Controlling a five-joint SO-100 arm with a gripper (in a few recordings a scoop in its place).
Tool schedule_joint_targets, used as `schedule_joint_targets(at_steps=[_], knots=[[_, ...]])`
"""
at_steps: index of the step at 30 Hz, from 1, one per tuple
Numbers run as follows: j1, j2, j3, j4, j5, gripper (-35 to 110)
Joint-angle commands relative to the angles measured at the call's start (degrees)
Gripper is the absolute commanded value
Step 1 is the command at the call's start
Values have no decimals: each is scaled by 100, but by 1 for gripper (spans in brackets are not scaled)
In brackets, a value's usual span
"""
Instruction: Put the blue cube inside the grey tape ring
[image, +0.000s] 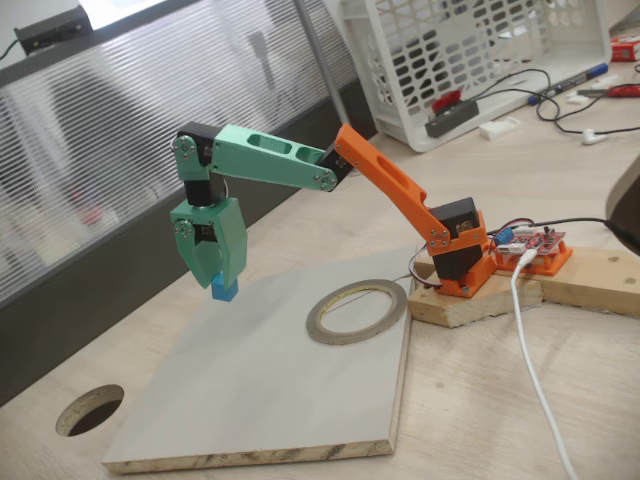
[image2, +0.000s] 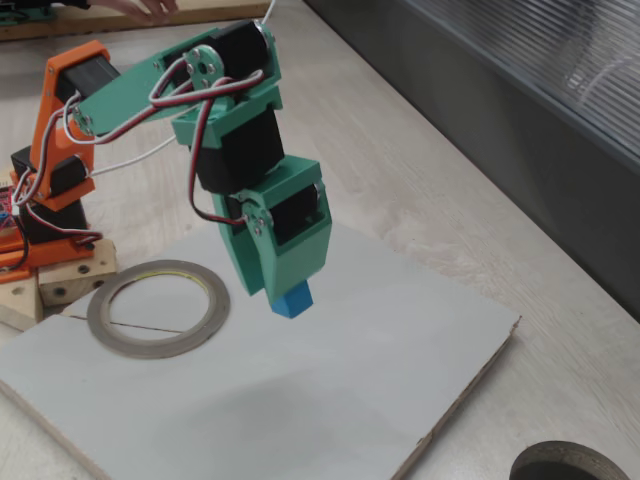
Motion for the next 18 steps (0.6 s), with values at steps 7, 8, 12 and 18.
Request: schedule_joint_targets(at_steps=[7,8,12,18], knots=[[88,1055,1784,-35,35,2],[97,1397,2268,-35,53,2],[88,2856,4359,-44,62,2],[79,4597,6935,-141,62,2]])
